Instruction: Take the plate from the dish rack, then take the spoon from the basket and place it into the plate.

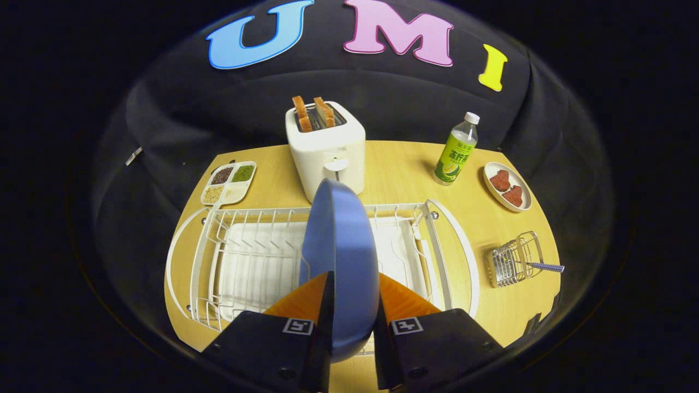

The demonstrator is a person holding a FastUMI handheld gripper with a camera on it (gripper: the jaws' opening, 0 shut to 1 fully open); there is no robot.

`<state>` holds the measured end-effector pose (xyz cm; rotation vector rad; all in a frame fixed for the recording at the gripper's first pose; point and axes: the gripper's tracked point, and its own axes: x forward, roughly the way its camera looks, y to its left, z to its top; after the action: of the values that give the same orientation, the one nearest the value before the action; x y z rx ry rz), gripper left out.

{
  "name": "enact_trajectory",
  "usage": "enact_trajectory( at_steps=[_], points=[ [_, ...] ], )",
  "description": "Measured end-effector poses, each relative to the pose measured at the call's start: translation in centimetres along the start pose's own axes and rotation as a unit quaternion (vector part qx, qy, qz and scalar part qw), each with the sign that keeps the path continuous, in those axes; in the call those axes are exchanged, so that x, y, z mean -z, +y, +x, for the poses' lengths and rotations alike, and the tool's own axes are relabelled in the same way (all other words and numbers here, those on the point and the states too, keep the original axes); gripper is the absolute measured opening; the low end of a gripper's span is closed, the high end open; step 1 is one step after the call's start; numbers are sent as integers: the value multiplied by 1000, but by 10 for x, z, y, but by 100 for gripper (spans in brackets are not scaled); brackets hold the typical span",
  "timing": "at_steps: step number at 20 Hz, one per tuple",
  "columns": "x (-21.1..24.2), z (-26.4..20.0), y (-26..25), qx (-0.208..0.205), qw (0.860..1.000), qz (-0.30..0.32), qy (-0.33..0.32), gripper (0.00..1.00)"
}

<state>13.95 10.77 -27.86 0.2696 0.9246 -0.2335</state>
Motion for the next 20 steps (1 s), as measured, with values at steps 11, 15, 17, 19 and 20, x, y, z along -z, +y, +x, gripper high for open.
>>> enact_trajectory(
  at_steps=[11,15,17,19,20],
  points=[
    [-42,-25,-11,61,995,-72,-41,30],
    [-41,-40,-21,21,999,-9,-48,29],
    [-37,-52,-28,-7,999,14,-51,30],
    [-31,-68,-27,-57,996,24,-57,29],
    [-27,-77,-32,-76,995,25,-59,30]
  ],
)
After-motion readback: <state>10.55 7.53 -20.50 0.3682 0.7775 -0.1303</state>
